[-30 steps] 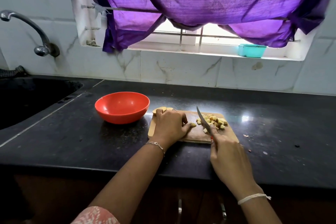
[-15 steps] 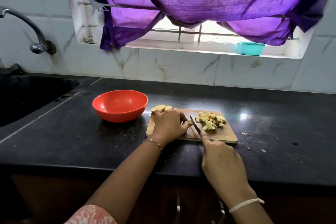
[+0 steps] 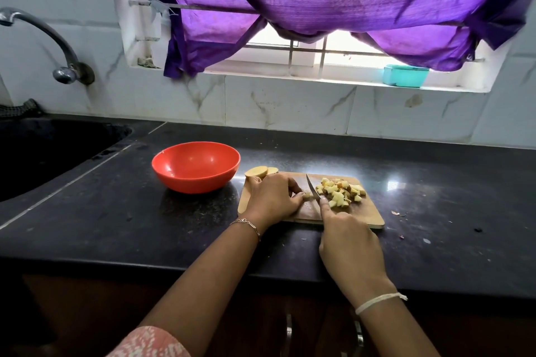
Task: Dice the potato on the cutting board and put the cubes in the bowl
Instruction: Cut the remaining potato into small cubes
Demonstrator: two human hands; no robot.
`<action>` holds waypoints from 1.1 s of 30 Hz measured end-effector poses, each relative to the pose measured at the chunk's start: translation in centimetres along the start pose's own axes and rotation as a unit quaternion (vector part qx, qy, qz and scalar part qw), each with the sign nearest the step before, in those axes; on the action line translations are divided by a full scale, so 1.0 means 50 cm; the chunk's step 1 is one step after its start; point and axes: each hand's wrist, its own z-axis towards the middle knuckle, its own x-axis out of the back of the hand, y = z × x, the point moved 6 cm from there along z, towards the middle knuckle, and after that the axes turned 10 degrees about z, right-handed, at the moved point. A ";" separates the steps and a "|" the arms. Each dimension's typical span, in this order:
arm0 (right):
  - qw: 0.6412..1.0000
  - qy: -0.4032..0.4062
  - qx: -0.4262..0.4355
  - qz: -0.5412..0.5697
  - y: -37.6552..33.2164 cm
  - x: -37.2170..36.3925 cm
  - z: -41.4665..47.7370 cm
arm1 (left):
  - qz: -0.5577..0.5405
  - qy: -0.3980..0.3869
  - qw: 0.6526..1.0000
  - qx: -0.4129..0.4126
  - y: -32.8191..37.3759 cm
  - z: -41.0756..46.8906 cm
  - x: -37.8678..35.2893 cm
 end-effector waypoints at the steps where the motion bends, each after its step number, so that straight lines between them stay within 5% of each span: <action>1: 1.000 0.004 -0.005 0.010 0.003 0.003 -0.007 | 0.000 0.005 1.000 0.005 0.000 0.000 0.002; 33: 0.999 0.019 0.018 0.037 -0.001 0.000 -0.025 | -0.085 -0.007 0.996 0.021 -0.013 0.004 0.001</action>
